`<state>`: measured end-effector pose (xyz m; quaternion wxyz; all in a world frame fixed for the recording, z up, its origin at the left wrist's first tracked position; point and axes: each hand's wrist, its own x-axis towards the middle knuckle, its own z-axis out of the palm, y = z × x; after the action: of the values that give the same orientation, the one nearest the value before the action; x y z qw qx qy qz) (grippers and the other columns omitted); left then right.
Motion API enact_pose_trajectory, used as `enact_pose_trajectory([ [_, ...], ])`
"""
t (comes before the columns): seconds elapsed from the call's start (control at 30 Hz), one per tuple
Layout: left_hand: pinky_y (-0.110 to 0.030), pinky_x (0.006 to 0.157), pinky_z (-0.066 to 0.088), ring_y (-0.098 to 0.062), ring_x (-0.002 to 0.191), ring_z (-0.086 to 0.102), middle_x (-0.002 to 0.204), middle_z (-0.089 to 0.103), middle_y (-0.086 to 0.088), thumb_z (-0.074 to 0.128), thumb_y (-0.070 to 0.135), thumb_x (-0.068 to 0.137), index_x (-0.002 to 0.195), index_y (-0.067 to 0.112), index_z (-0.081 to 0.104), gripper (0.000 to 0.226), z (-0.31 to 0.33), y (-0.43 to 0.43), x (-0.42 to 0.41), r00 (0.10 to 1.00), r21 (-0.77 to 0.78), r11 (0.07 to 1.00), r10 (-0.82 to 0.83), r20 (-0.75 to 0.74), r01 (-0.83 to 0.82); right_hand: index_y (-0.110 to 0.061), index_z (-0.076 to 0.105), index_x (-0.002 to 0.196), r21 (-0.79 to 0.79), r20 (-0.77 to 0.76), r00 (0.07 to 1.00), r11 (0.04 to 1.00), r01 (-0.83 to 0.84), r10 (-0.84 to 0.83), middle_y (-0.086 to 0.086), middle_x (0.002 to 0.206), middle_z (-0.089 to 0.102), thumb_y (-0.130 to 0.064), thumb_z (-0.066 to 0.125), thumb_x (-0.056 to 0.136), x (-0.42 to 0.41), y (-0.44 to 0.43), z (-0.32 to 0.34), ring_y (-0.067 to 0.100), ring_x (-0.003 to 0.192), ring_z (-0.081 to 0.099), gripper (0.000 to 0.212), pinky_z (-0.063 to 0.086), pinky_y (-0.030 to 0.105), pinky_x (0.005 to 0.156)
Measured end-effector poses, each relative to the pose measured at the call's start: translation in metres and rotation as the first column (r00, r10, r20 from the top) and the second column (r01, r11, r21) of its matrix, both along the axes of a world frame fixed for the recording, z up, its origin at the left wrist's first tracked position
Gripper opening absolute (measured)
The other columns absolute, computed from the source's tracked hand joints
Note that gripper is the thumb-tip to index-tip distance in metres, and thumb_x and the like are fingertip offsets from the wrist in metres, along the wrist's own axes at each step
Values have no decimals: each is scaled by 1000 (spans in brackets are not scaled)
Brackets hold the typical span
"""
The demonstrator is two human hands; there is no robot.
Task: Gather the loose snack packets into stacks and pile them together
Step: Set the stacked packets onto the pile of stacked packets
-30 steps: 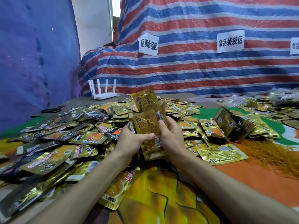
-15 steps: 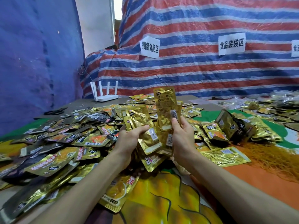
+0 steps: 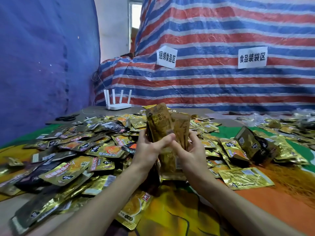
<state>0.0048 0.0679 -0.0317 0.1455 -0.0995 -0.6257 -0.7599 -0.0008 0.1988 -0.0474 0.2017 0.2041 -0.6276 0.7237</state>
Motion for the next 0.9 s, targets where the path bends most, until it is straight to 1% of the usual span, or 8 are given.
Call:
enact_pose_trajectory([
  [0.1,-44,82,62,-25,94,75,105,77,-6,86,15,75,123,9,61,54,-3,1,0,999,-9,1000,12,49,-11,-14,61,113,22,15,994,994,-111,111,3,100,76,2,63,89,2,-2,-2,18,95,74,28,59,28,74],
  [0.23,-40,73,63,-24,89,74,103,76,-9,86,18,66,120,11,61,60,-5,-1,-2,999,-21,999,27,39,-27,-9,58,119,-113,122,954,959,-259,273,18,104,72,-12,46,80,1,-4,1,34,96,71,41,61,47,75],
  [0.33,-42,69,62,-23,84,74,97,74,-10,77,16,59,121,13,54,67,-6,-1,0,999,-24,999,33,19,-33,-11,61,113,-92,128,973,979,-182,193,11,93,74,2,39,95,3,-3,2,26,86,73,31,60,36,63],
  [0.43,-30,69,59,-20,91,73,102,72,-7,78,9,63,132,19,44,77,-8,3,2,999,-49,998,-42,-10,42,-15,62,108,-57,97,990,993,-100,105,11,97,75,9,47,96,5,-1,3,30,92,73,31,62,40,74],
  [0.53,-26,66,58,-16,87,75,114,67,-16,76,-12,76,141,28,33,87,-9,6,1,991,-32,992,-121,-51,120,-15,62,110,-177,153,978,978,-112,140,19,104,74,6,52,96,4,1,7,36,96,73,27,61,45,78],
  [0.67,-23,65,57,-11,86,74,97,73,1,66,-23,77,144,31,28,94,-9,8,0,972,-87,986,-157,-172,144,-14,64,112,-221,180,962,962,-163,204,15,106,75,-3,51,99,5,0,11,33,98,74,21,62,45,82],
  [0.73,-25,61,57,-10,80,73,88,75,8,66,-12,70,139,30,32,88,-8,9,3,964,-114,987,-140,-226,117,-17,64,111,-175,157,978,978,-112,140,10,103,76,-4,52,100,5,-1,12,30,99,74,21,62,44,82],
  [0.9,-24,49,51,-1,57,56,90,50,-11,61,3,63,127,39,41,76,-4,4,13,938,-164,983,22,-347,-84,-21,61,101,-33,0,984,983,181,-181,-4,89,74,-7,55,101,-1,12,21,14,83,72,16,62,31,67],
])
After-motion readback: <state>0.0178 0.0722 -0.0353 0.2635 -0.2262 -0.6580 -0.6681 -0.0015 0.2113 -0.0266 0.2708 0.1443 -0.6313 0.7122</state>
